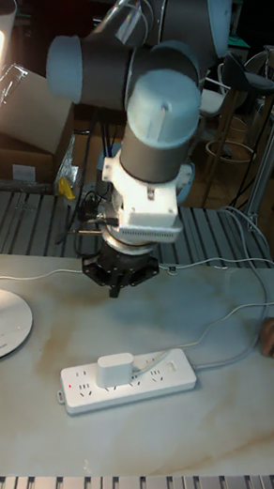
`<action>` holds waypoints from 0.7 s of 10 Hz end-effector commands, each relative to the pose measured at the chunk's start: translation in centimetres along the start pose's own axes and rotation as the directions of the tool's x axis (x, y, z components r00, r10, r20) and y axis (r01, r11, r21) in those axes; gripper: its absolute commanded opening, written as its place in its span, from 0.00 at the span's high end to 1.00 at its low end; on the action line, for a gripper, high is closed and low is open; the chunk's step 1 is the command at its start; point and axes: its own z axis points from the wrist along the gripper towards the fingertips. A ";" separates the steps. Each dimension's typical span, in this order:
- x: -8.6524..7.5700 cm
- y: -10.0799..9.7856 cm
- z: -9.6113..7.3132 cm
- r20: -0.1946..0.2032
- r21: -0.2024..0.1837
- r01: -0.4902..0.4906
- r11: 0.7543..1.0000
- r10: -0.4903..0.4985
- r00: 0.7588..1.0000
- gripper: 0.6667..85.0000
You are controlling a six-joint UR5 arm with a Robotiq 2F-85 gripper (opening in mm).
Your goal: Plug in the power cord of the desk lamp, turn on the socket, and light up the desk lamp
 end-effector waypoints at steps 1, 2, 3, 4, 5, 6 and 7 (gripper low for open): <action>-1.1 0.7 -2.3 0.120 -0.069 -0.109 0.992 0.116 0.986 1.00; -0.6 -0.7 -2.7 0.131 -0.055 -0.123 0.991 0.129 0.983 1.00; -0.6 -1.5 -3.2 0.142 -0.082 -0.127 0.989 0.138 0.980 1.00; -1.2 -1.6 -3.2 0.159 -0.120 -0.138 0.983 0.156 0.975 1.00; -2.2 -1.5 -3.1 0.189 -0.142 -0.134 0.981 0.160 0.969 1.00; -2.5 -1.0 -3.2 0.197 -0.150 -0.123 0.981 0.151 0.969 1.00; -2.8 -1.1 -2.9 0.198 -0.124 -0.128 0.984 0.151 0.968 1.00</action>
